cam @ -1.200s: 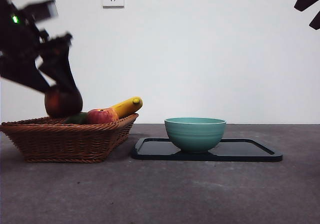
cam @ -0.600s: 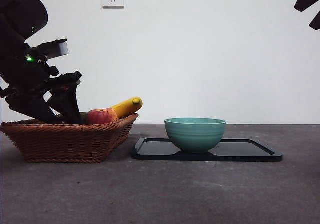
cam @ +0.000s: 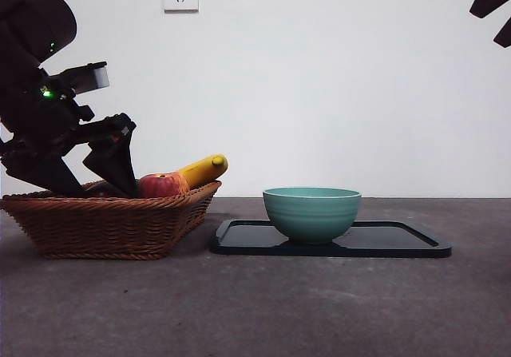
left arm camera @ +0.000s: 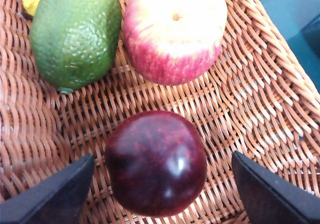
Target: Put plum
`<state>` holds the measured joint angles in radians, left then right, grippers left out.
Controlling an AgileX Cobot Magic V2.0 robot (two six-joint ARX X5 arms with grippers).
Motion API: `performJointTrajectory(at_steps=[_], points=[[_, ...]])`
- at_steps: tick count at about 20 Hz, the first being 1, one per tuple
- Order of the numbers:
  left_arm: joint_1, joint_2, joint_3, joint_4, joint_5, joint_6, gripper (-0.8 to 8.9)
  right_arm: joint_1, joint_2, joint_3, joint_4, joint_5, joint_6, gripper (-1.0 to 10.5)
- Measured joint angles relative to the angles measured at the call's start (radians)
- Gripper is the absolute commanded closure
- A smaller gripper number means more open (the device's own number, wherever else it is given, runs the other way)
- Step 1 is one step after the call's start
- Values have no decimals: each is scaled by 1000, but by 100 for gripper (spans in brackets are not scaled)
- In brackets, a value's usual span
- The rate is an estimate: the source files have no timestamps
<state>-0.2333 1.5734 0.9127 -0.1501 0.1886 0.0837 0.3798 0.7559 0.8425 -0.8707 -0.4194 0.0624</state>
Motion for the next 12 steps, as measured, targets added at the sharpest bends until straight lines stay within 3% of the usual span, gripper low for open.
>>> performJointTrajectory(at_steps=[8,12], points=[[0,-186,2,-47,6,-21,373,0,0,0,0,0,2,748],[-8,-342,3,-143,154,-48,377,0,0,0,1,0,2,748]])
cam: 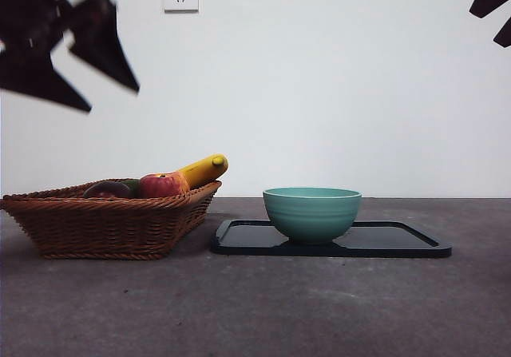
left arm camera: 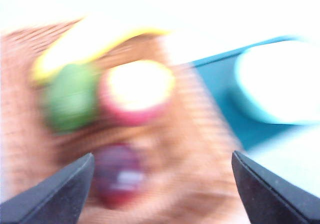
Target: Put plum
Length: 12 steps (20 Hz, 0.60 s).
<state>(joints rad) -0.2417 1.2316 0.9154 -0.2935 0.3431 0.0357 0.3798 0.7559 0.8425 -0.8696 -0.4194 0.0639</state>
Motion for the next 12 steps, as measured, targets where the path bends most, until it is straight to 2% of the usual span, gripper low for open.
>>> performJointTrajectory(at_steps=[3,7,12], points=[[-16,-121,0,-97,80,-17,377,0,0,0,10,0,0,748],[-29,-243,0,-230,137,-23,377,0,0,0,26,0,0,748],[-31,-345,1,-449,302,-18,377,0,0,0,31,0,0,748]])
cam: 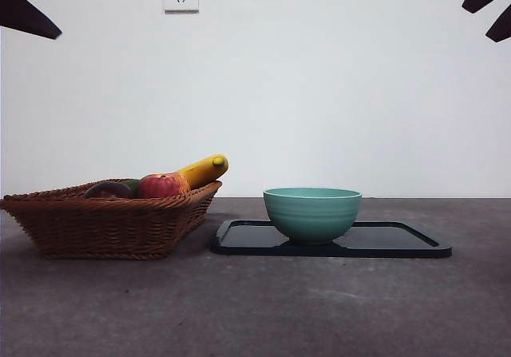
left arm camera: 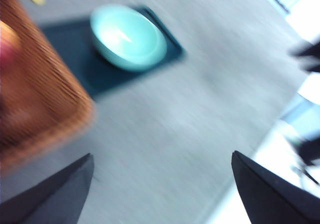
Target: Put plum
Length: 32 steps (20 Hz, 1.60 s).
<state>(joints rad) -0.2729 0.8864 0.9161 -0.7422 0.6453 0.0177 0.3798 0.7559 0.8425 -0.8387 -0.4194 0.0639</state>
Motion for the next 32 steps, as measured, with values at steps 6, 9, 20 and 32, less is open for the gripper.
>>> performJointTrajectory(at_steps=[6,9,20,32], points=[[0,-21,0,-100,20,56,377,0,0,0,0,0,0,748],[0,-21,0,-100,20,64,377,0,0,0,0,0,0,748],[0,-21,0,-100,20,70,377,0,2,0,53,2,84,748],[0,-21,0,-102,20,70,377,-51,388,306,92,127,133,707]])
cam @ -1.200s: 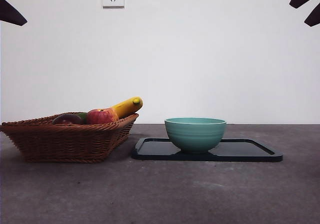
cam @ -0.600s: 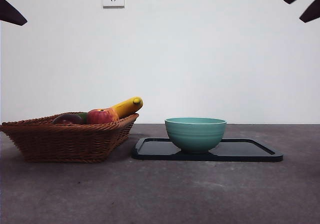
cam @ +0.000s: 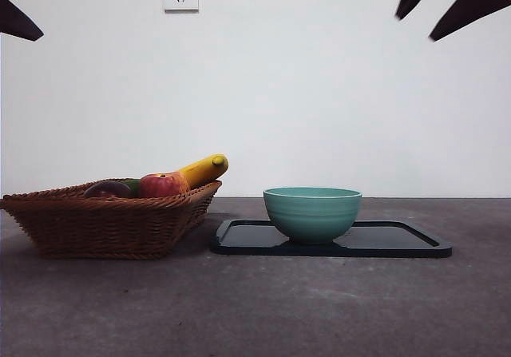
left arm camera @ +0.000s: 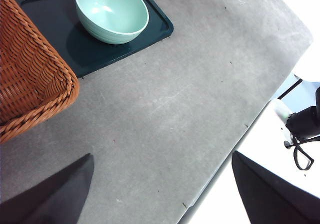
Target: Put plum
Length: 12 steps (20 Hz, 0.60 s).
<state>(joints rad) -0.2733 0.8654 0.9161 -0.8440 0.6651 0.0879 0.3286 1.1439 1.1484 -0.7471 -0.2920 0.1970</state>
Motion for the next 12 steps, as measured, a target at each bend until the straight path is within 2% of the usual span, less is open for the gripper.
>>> performJointTrajectory(at_steps=[7,12], points=[[0,0,0,-1,0,0,377,-39,338,206,4,13,-58,707],[0,0,0,0,0,0,377,-42,505,233,57,35,-78,707]])
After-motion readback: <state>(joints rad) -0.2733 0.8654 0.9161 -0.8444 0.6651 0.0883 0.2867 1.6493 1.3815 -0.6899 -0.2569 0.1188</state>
